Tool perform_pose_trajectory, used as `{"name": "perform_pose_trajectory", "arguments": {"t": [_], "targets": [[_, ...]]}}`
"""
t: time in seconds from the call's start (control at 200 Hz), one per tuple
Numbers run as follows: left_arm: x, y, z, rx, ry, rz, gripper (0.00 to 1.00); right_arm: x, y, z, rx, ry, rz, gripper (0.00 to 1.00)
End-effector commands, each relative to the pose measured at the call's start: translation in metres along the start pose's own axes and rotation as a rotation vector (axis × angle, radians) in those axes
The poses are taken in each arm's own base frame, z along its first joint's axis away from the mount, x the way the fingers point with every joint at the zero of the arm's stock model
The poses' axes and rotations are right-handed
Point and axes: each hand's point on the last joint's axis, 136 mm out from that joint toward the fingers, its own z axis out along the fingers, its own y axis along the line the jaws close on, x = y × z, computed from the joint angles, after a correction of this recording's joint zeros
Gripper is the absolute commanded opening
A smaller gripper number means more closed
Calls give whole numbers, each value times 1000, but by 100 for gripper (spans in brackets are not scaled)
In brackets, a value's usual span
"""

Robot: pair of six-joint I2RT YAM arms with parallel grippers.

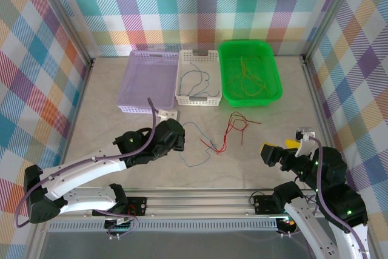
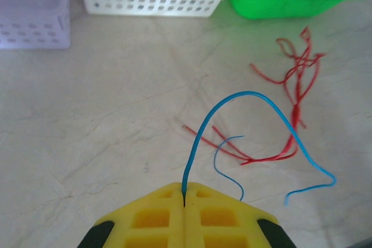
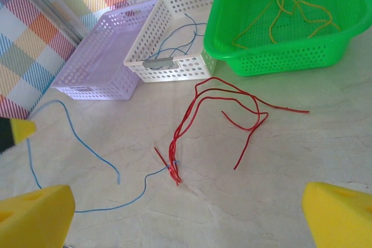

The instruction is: Untangle the cables

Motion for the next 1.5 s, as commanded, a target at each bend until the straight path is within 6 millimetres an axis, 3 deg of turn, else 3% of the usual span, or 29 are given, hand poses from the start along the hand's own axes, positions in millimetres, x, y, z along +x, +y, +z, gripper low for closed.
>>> {"name": "perform_pose_trajectory", "arguments": {"t": [0.0,0.255,0.44,0.565,0.775,0.93,1.04,1.15,1.295,1.495], "targets": [[-44,-18,-31,43,-91,27,0,-1,-3,-1,11,-24,7,100],[-144,-66,-87,90,-277,125,0,-1,-3,-1,11,-28,8,100],[-203,-92,-105,80,-384,195,0,-1,-2,-1,6,-30,6,100],[-242,-96,-106,67,-445,202,0,-1,-2,-2,4,-31,6,100],[-304,-87,-88,68,-524,149,0,0,-2,-2,3,-30,6,100],[-337,-86,-52,60,-578,131,0,0,-2,-2,2,-28,5,100],[-355,-89,-20,31,-604,161,0,0,-2,-2,0,-28,6,100],[-369,-80,17,-12,-619,156,0,0,-1,-2,-5,-27,4,100],[-379,-51,70,-69,-607,124,0,1,0,-2,-11,-25,3,100],[-378,-11,125,-144,-568,83,0,2,1,-2,-17,-20,2,100]]}}
